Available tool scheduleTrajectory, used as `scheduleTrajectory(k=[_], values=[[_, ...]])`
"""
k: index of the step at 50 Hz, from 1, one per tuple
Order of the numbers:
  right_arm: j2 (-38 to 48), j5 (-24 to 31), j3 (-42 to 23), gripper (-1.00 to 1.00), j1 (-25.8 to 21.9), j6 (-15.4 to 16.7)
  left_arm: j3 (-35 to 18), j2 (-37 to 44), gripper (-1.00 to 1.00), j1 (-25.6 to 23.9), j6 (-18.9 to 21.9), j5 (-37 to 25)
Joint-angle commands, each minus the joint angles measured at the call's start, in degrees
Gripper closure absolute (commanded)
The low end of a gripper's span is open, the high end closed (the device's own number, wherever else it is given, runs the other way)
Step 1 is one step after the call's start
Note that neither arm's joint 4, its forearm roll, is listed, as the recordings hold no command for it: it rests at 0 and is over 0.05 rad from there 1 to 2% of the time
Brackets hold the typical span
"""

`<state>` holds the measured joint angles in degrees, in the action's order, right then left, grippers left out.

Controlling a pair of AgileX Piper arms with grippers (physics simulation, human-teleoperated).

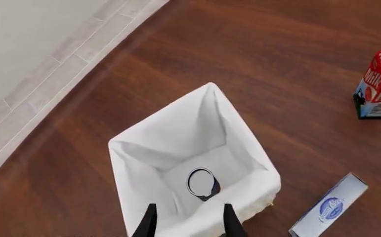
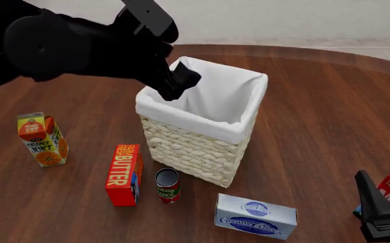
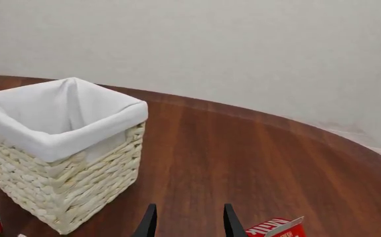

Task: Pick up the alphabet soup and the tomato sauce, and put them in the basket.

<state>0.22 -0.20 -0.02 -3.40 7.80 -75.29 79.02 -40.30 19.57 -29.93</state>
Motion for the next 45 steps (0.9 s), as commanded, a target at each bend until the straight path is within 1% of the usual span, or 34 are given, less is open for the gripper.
scheduleTrajectory(k=[1,5,13,18,23,38,40,42,45], values=[[-0.2,0.1,0.0,-1.00,-0.3,0.0,1.1,-2.3,-1.00,-2.1,-1.9,-1.7],[-0.2,0.1,0.0,-1.00,-0.4,0.1,1.4,-2.7,-1.00,-2.2,-2.0,-1.9],[0.0,0.0,0.0,-1.00,-0.5,0.2,3.0,-3.7,-1.00,-3.2,-3.4,-2.5],[0.1,-0.2,0.0,-1.00,-0.6,0.3,3.4,-3.9,-1.00,-2.9,-4.0,-2.4],[0.6,-0.6,0.0,-1.00,-0.7,0.3,4.9,-4.7,-1.00,-3.5,-4.6,-2.6],[0.5,-0.5,0.0,-1.00,-0.7,-0.1,6.7,-4.7,-1.00,-0.4,-4.0,-3.8],[0.8,-0.9,0.0,-1.00,-0.7,-0.4,6.8,-4.8,-1.00,-0.1,-4.4,-4.5],[0.9,-1.1,0.0,-1.00,-0.7,-0.5,6.8,-4.7,-1.00,-0.5,-5.8,-5.2],[1.0,-1.1,0.0,-1.00,-0.7,-0.4,7.5,-4.9,-1.00,-0.4,-5.7,-5.4]])
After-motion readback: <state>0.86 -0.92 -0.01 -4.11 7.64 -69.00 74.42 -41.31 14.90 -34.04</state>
